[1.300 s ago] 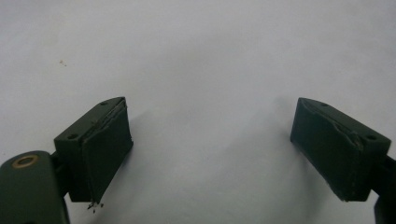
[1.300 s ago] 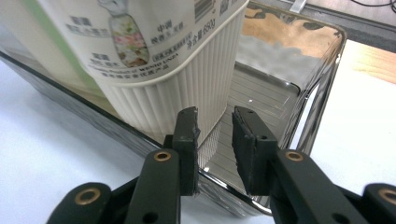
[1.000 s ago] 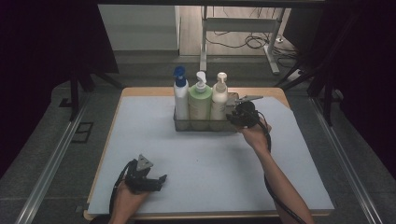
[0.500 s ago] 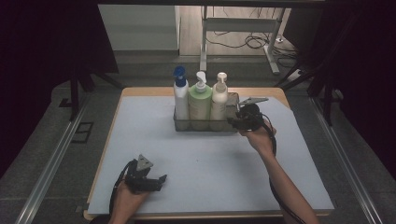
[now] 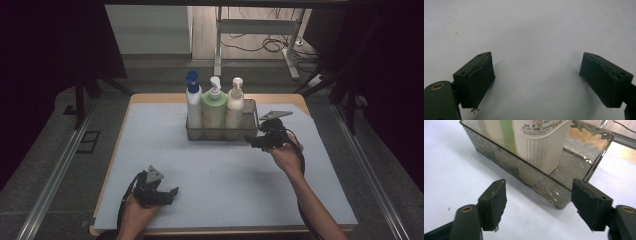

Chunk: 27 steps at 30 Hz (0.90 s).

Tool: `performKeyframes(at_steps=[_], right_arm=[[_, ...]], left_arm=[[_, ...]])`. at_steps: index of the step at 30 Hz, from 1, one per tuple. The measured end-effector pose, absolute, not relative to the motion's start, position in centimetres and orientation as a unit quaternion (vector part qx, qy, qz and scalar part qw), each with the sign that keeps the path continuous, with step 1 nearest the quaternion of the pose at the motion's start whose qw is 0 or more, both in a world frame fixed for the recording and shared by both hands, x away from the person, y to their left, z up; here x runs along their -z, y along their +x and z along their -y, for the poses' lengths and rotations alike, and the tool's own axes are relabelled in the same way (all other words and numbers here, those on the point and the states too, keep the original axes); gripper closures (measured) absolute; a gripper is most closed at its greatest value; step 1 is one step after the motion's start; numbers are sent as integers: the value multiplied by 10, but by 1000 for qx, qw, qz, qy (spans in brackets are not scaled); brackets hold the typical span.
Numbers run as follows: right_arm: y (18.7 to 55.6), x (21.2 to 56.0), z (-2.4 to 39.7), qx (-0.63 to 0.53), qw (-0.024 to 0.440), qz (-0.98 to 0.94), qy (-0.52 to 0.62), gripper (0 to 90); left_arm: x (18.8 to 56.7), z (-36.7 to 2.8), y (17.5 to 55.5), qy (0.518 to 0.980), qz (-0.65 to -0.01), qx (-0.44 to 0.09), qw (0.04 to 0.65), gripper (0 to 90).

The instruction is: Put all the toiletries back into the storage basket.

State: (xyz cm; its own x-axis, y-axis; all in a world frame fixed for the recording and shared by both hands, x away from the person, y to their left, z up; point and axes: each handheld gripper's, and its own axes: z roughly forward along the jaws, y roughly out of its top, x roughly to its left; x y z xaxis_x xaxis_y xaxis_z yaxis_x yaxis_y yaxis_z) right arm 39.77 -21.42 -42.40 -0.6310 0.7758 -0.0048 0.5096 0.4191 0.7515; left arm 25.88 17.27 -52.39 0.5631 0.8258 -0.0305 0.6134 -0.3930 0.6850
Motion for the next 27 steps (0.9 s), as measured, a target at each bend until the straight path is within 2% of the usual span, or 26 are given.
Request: performKeyframes(at_steps=[11,15,23,27], right_arm=[[377,419,225,-372,178,-830,375,134],[369,418,232,-375,181,-829,374,124],[357,418,244,-369,178,-833,373,16],[349,419,250,-366,177,-834,372,0]], left_arm=[[524,-173,259,819,-439,-160,332,121],[524,-173,259,819,-440,-160,332,121],[524,-173,259,819,-440,-160,332,121],[524,-173,259,819,-440,-160,333,121]])
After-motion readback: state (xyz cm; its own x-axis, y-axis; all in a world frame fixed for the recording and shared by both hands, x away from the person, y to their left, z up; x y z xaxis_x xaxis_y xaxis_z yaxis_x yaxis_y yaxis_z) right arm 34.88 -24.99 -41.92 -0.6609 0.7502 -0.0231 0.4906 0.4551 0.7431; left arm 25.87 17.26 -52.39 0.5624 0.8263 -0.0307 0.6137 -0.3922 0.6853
